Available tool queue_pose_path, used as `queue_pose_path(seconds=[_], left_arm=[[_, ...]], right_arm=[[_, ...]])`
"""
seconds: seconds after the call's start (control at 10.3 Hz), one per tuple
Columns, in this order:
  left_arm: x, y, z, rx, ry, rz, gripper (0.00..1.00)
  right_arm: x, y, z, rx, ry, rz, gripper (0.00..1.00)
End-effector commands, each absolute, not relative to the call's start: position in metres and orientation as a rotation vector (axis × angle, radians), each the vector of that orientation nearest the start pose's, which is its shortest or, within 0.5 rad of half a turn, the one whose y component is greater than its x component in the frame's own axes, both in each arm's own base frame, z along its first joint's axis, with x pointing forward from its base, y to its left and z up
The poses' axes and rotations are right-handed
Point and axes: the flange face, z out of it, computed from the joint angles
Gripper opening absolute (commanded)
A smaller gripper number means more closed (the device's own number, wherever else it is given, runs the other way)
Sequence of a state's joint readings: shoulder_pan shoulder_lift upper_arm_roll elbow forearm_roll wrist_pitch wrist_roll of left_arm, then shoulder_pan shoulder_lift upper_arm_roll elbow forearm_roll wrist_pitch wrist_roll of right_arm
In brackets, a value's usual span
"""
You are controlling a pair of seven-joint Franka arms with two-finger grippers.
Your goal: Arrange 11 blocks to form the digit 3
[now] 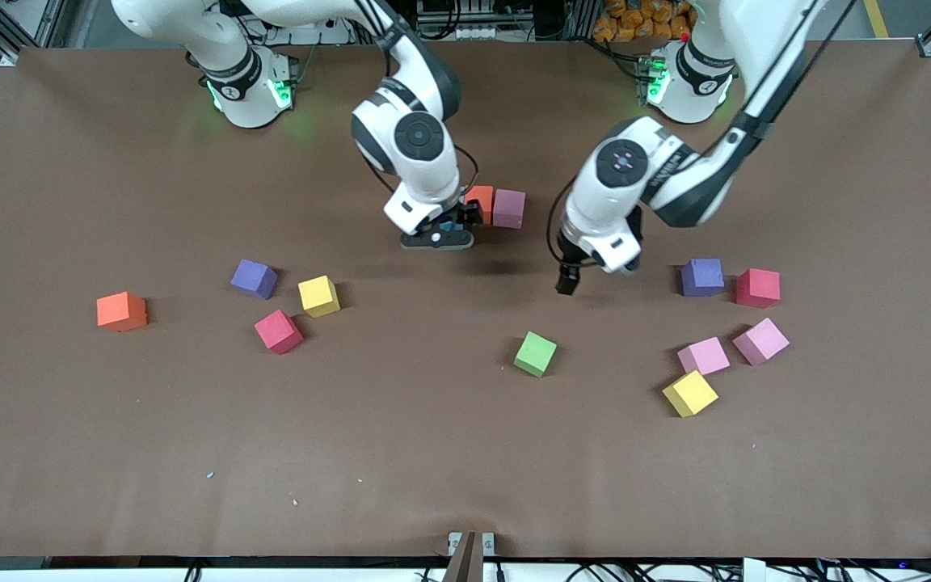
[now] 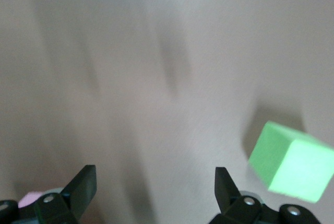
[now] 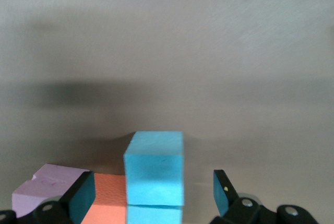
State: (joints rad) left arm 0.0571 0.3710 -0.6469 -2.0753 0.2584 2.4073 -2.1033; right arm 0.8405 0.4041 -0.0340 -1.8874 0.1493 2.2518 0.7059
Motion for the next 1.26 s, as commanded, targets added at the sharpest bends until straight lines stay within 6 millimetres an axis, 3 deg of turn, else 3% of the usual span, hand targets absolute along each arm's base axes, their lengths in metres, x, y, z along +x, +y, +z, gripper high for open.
queue_pose_path(seconds=[0.0,0.29,0.49,0.68,0.78,1.17], left_arm=[[0.541,-0.282,0.307,-2.551,-1.892,0.043,1.00],[0.601,-0.221,0.315,-2.666,-1.809,0.051,1.00],[0.619,-0.180,0.299,-2.767,-1.600,0.062,1.00],[0.657,-0.147,0.297,-2.847,-1.505,0.043,1.00],[0.675,-0.137,0.291,-2.863,-1.450,0.042,1.00],[0.705,-0.112,0.270,-2.972,-1.014,-0.018,1.00]], right_arm=[[0.454,0.418,0.300,-3.096,-0.035,0.166,1.00],[0.521,0.326,0.293,-3.127,0.007,0.159,1.00],[0.542,0.286,0.287,-3.171,-0.101,0.133,1.00],[0.554,0.252,0.281,-3.175,-0.291,0.143,1.00],[0.558,0.236,0.274,-3.163,-0.389,0.143,1.00],[0.547,0.228,0.235,-3.127,-0.566,0.106,1.00]])
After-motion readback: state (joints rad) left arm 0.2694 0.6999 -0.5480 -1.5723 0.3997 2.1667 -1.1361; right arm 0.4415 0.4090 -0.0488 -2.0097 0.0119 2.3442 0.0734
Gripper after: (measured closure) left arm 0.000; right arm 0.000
